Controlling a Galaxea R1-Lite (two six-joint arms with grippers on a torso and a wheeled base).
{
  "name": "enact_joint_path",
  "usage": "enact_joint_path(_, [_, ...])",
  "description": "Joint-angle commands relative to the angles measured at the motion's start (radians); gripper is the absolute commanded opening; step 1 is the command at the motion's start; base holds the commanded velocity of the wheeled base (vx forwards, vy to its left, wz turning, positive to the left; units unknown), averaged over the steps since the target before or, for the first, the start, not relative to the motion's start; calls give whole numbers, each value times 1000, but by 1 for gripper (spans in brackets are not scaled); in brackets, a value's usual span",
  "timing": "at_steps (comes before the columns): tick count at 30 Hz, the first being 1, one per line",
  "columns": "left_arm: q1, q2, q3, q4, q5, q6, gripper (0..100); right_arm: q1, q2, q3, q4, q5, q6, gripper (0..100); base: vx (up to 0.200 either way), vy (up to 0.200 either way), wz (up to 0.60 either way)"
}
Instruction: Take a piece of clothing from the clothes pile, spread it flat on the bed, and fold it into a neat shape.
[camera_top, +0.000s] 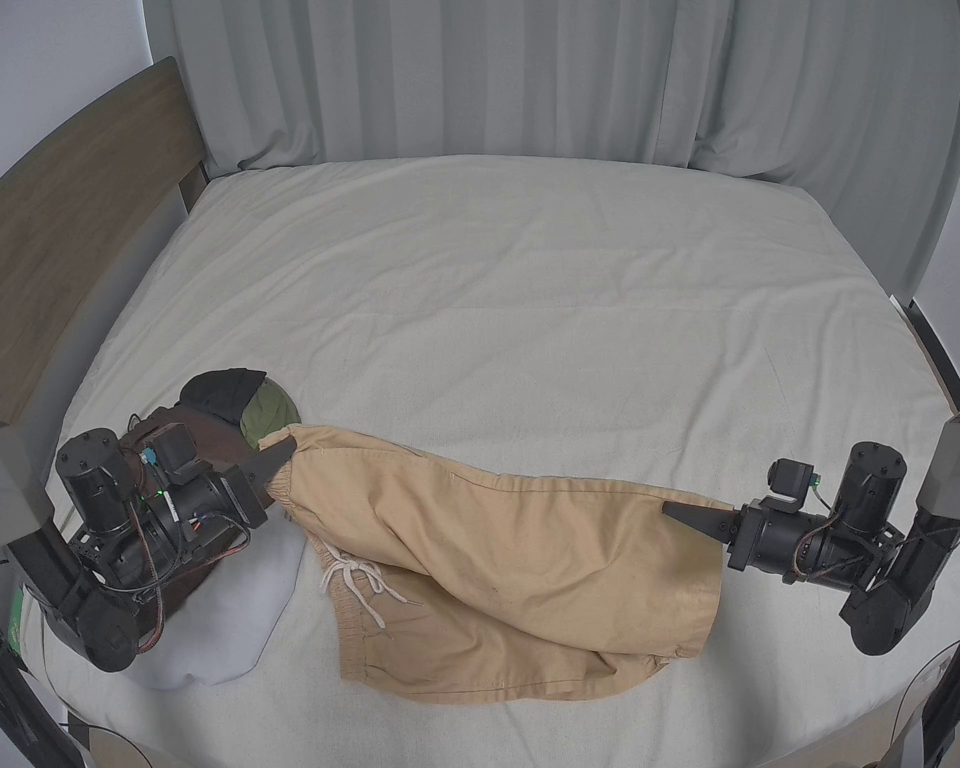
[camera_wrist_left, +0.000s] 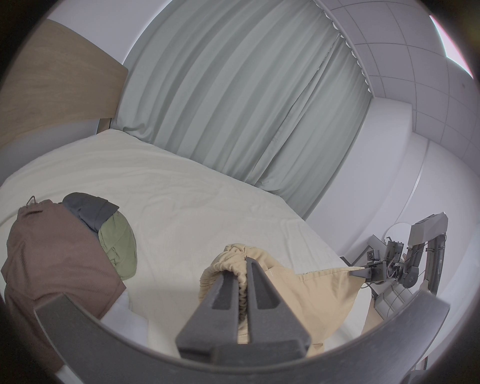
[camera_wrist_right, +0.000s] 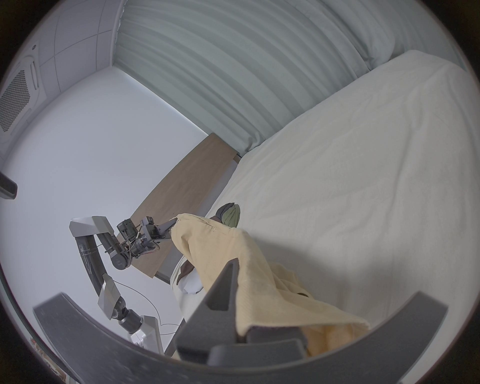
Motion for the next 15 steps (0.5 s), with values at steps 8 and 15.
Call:
enact_joint_path(8, [6, -26, -3, -1, -8, 0, 0, 25, -26, -41, -1, -32, 3, 0, 0, 0, 0])
enact_joint_path(15, [8, -25, -5, -1, -8, 0, 0, 17, -44, -61, -1, -42, 6, 0, 0, 0, 0])
